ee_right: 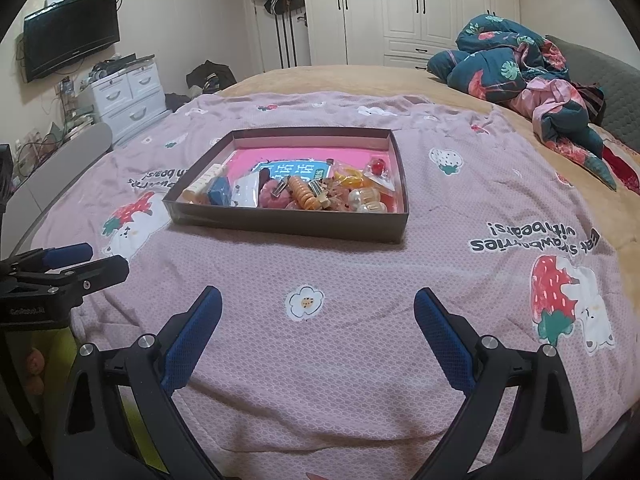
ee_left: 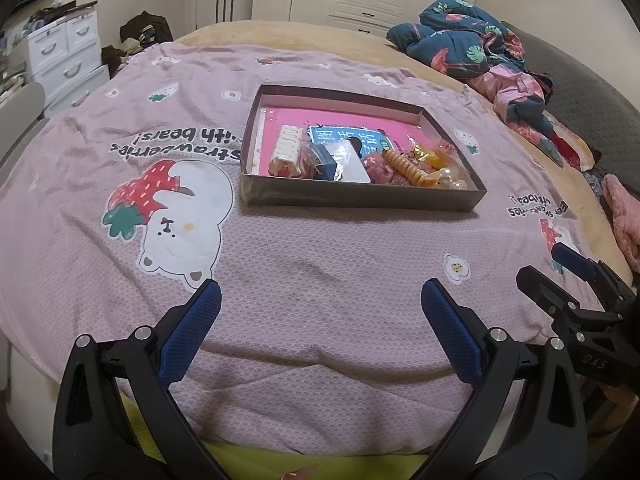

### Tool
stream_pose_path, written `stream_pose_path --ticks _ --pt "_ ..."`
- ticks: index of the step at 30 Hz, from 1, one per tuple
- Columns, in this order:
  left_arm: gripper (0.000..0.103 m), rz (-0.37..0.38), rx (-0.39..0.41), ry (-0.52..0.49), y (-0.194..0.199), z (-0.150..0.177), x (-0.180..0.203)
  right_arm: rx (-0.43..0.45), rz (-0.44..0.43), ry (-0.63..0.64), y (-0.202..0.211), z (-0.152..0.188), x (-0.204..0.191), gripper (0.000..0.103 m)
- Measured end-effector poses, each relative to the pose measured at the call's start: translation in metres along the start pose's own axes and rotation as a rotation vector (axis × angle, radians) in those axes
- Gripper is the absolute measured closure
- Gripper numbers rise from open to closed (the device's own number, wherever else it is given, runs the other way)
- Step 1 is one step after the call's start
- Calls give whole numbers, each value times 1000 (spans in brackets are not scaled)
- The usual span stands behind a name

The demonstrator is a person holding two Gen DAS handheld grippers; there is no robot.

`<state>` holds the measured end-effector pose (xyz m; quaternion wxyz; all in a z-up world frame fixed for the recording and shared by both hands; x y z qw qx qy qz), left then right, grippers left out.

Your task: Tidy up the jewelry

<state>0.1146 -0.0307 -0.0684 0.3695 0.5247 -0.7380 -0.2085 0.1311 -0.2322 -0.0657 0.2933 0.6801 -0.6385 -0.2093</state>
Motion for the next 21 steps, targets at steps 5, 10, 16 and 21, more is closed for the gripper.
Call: stream_pose_path --ticks 5,10,16,21 --pt "9 1 0 0 0 0 0 -4 -3 3 0 0 -1 7" --pt "9 2 1 -1 0 0 1 -4 -2 5 1 1 -2 7" --pt "9 1 2 -1 0 0 1 -1 -4 9 3 1 -3 7" --pt "9 1 2 0 0 0 1 1 -4 7 4 1 -3 7"
Point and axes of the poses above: each gripper's, at about its wrist camera, not at the fingertips, and y roughly against the way its jaws point, x to its right, z to its underside, the point moved 7 cm from there along -y, roughly the way its jaws point, and after that the axes turned 15 degrees about z, right-handed, at the moved point
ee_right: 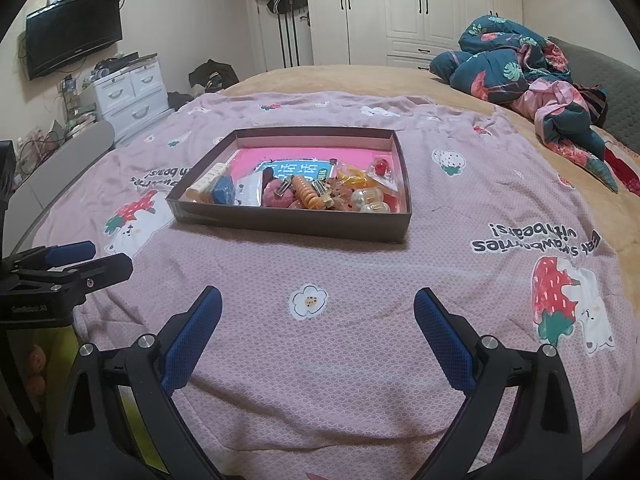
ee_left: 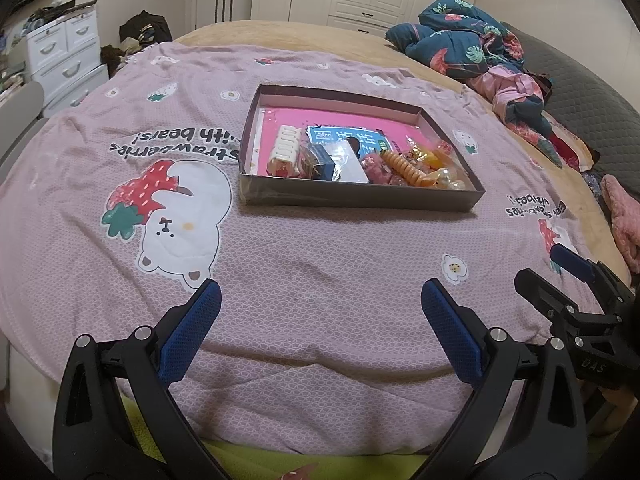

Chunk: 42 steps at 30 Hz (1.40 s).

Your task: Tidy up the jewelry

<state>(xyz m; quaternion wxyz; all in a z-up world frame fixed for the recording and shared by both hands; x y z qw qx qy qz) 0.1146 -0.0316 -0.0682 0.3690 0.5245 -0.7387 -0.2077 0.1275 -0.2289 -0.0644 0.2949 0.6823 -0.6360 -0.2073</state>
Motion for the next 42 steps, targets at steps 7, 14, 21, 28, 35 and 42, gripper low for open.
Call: stream_pose_path --ticks 7,14,21,28,35,42 --pt "9 -1 1 0 0 0 0 0 0 2 0 0 0 7" --pt "9 -1 1 1 1 0 0 0 -2 1 0 0 0 7" --pt "9 1 2 2 1 0 0 -1 -1 0 1 0 0 7" --pt "9 3 2 2 2 -1 1 3 2 3 1 -1 1 7" --pt "9 -1 1 0 2 0 1 2 2 3 2 -2 1 7" --pt "9 17 -6 7 1 3 3 0 5 0 2 -2 2 7"
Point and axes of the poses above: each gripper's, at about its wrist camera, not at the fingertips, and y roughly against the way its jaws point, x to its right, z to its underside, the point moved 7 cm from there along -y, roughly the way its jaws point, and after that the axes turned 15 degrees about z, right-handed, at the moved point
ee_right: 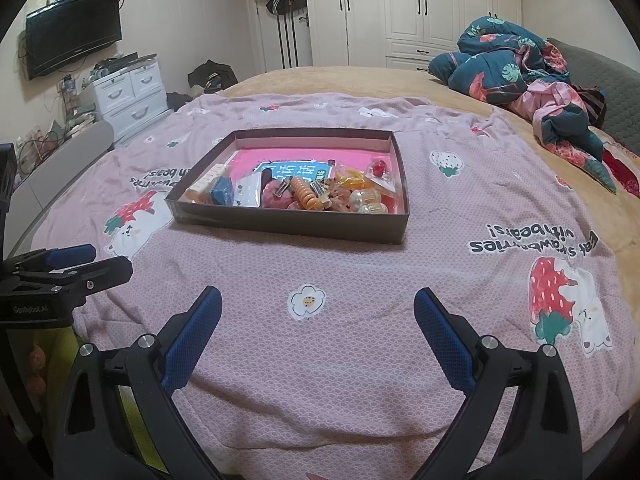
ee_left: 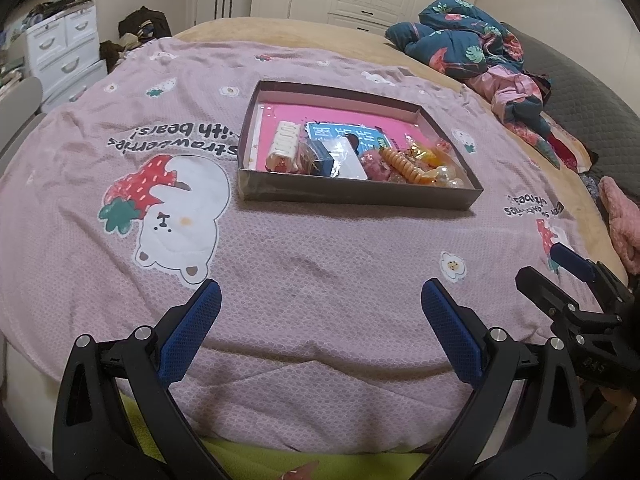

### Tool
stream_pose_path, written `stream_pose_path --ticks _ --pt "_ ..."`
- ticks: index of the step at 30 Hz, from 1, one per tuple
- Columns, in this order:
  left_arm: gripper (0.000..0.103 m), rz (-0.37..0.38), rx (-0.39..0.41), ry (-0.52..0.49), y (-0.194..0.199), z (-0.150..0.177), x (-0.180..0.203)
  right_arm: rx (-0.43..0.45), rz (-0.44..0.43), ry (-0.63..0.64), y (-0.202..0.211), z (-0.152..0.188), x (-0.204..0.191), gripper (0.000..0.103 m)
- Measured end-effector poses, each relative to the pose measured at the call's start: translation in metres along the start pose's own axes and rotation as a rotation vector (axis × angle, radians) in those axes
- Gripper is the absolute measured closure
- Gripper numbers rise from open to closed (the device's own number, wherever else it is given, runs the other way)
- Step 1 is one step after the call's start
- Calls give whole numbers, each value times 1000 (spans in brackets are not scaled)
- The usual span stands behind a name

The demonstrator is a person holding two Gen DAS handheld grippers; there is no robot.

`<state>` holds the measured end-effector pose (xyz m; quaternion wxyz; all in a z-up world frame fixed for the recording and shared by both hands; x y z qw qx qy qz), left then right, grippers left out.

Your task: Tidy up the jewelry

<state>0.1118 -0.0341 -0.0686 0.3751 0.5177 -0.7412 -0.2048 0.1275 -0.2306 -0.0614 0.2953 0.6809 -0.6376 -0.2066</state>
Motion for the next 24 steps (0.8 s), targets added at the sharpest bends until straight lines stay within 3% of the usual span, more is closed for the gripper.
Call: stream_pose_path --ticks 4,15,20,24 --pt "9 11 -11 30 -3 2 -2 2 3 0 0 0 1 7" --pt "9 -57 23 78 -3 -10 -27 -1 48 -28 -14 -4 17 7" --pt "9 -150 9 189 -8 -32 -91 -23 180 -96 -52 -18 74 4" --pt "9 -239 22 277 -10 -58 -158 -106 370 -146 -111 -31 149 4"
Point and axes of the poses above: each gripper's, at about its wrist camera, not at the fingertips, and y roughly against the way its jaws point, x to its right, z to its underside, the point moved 7 cm from there along -y, roughly the way its jaws point, and after that the axes turned 15 degrees about z, right-handed, at the moved point
